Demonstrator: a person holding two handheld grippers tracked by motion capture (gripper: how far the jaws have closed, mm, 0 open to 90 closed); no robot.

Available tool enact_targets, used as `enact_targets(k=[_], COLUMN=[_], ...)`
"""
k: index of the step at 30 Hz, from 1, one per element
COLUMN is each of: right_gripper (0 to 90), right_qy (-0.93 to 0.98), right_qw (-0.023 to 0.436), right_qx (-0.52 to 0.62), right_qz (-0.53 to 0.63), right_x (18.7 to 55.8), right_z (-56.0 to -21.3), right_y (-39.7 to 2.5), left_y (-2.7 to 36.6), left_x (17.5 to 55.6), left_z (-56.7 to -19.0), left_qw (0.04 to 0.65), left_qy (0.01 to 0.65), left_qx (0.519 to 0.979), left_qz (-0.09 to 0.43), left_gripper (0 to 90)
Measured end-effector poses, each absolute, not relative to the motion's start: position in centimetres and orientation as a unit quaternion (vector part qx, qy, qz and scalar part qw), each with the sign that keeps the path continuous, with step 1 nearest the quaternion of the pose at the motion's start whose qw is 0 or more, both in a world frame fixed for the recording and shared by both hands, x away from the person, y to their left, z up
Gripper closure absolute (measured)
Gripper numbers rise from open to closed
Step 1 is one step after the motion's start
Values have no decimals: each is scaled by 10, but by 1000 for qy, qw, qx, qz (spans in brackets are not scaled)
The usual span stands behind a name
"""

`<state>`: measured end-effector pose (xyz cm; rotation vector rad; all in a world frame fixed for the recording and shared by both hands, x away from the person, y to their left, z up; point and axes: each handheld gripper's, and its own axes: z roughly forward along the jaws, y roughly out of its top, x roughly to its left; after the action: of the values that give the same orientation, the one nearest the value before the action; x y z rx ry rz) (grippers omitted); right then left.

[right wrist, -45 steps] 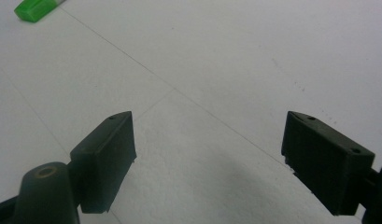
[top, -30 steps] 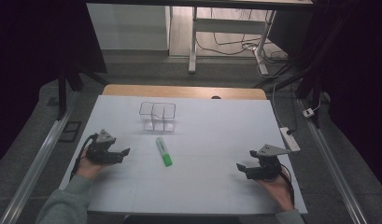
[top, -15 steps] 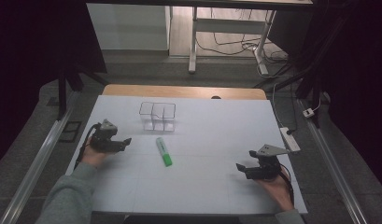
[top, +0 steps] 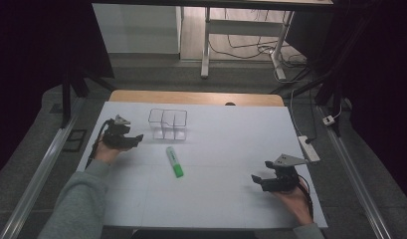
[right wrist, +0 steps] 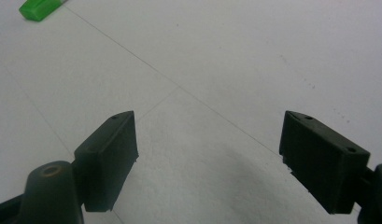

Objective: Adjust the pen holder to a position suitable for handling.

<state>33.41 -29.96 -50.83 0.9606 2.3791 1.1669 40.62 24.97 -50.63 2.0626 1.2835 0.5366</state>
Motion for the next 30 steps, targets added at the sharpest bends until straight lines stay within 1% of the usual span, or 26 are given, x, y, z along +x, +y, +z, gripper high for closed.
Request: enact_targets(k=[3,4,6,10,11,12,13,15,18,30], right_gripper=[187,187,187,187,187,187,187,187,187,187], right_qy=[835,836,836,835,835,836,836,836,836,838], right_qw=[161,159,159,159,159,159,159,158,157,156], right_qx=[337,335,334,335,335,336,336,336,335,336], right_qz=[405,406,406,405,405,404,404,404,405,400], right_x=[334,334,334,334,334,334,334,334,334,335], right_z=[-508,-509,-508,-509,-509,-509,-509,-509,-510,-511], right_y=[-299,-299,-299,-300,-300,-300,-300,-300,-300,-300], left_y=[249,248,247,245,245,245,244,244,243,233], left_x=[411,415,416,424,426,427,429,431,434,447], left_z=[-506,-506,-506,-506,-506,-506,-506,-506,-506,-512], left_qw=[324,324,324,329,332,334,338,342,348,357], left_qy=[490,489,489,493,495,496,495,496,494,486], left_qx=[784,784,784,780,778,776,773,770,771,779], left_qz=[201,203,204,201,198,199,208,209,201,173], left_gripper=[371,411,462,545,545,607,645,748,884,890])
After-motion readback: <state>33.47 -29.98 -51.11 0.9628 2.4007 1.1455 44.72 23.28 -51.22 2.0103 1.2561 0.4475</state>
